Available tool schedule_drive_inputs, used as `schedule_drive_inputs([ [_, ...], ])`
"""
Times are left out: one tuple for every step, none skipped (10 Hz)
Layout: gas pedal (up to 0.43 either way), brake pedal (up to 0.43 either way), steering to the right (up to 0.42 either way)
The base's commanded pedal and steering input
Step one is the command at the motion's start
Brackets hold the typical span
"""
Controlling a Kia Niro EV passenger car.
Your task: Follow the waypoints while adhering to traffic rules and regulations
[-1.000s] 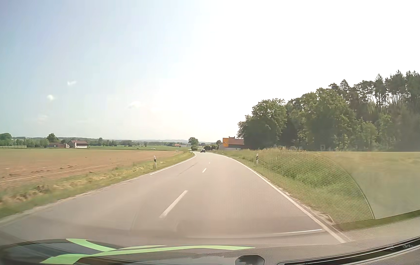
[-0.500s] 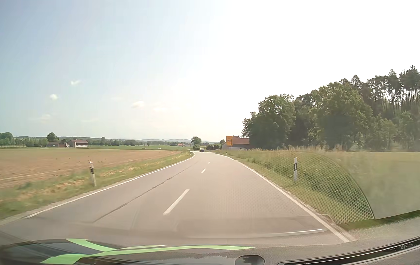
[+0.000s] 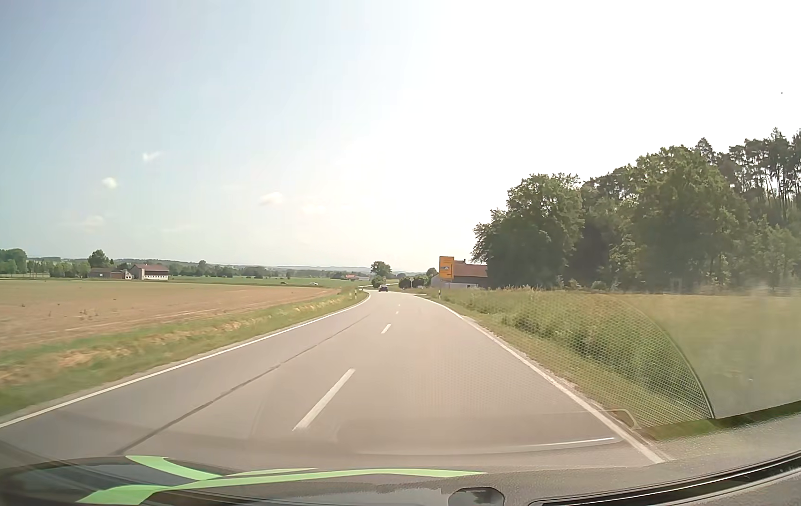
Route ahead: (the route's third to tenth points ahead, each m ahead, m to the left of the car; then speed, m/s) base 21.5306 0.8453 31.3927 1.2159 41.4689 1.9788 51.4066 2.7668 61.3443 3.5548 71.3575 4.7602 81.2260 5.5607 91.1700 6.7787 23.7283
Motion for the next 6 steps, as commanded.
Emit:
schedule_drive_inputs([
  [0.098,0.0,-0.008],
  [0.098,0.0,-0.008],
  [0.098,0.0,-0.008],
  [0.059,0.0,-0.008],
  [0.0,0.0,-0.008],
  [0.0,0.0,-0.008],
])
